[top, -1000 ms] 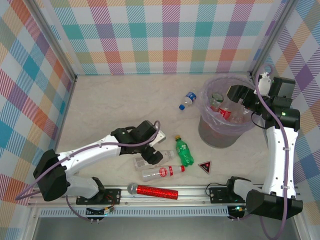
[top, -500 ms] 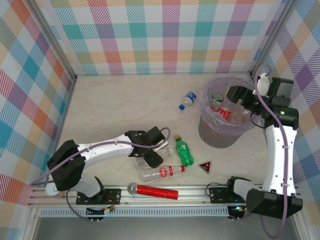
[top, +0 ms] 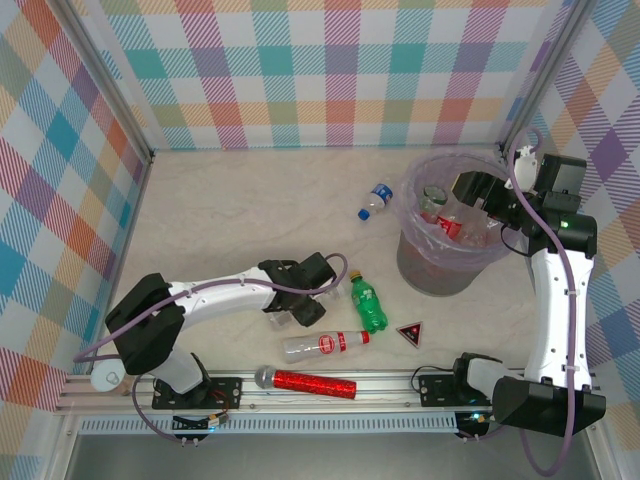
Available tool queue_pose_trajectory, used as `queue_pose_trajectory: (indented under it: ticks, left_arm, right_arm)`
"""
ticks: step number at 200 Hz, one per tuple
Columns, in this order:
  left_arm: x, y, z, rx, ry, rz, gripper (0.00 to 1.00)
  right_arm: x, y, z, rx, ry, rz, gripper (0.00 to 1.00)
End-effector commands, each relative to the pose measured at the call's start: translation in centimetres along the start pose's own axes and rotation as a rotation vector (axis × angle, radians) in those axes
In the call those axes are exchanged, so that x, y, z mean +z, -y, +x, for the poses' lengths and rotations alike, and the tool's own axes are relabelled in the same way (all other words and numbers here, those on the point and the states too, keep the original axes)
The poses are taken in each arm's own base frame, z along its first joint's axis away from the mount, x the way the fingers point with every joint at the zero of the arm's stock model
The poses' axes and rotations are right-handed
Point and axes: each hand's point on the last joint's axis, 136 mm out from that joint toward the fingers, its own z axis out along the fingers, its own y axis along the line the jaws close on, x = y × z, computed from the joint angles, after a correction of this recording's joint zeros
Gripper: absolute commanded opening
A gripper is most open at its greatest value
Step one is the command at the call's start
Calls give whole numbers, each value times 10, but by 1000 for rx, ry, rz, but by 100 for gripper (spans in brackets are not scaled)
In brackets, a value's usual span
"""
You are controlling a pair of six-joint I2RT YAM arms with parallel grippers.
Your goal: Put the plastic bottles in the bin
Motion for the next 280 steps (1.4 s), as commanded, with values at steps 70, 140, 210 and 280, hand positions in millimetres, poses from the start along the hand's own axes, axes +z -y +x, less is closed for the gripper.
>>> queue_pose_trajectory:
  ticks: [70, 140, 210, 280]
  left_arm:
    - [-34, -56, -42, -125, 214, -252, 59]
    - [-104, -96, -89, -344, 584, -401, 60]
    - [-171, -98, -121, -391, 864, -326, 61]
    - [-184, -101, -132, -401, 946, -338, 61]
  right_arm:
    - [-4, -36, -10, -92, 0, -119, 85]
    - [24, -130, -6, -265, -52, -266, 85]
    - [92, -213, 48, -340, -259, -440, 86]
    - [113, -254, 111, -324, -450, -594, 87]
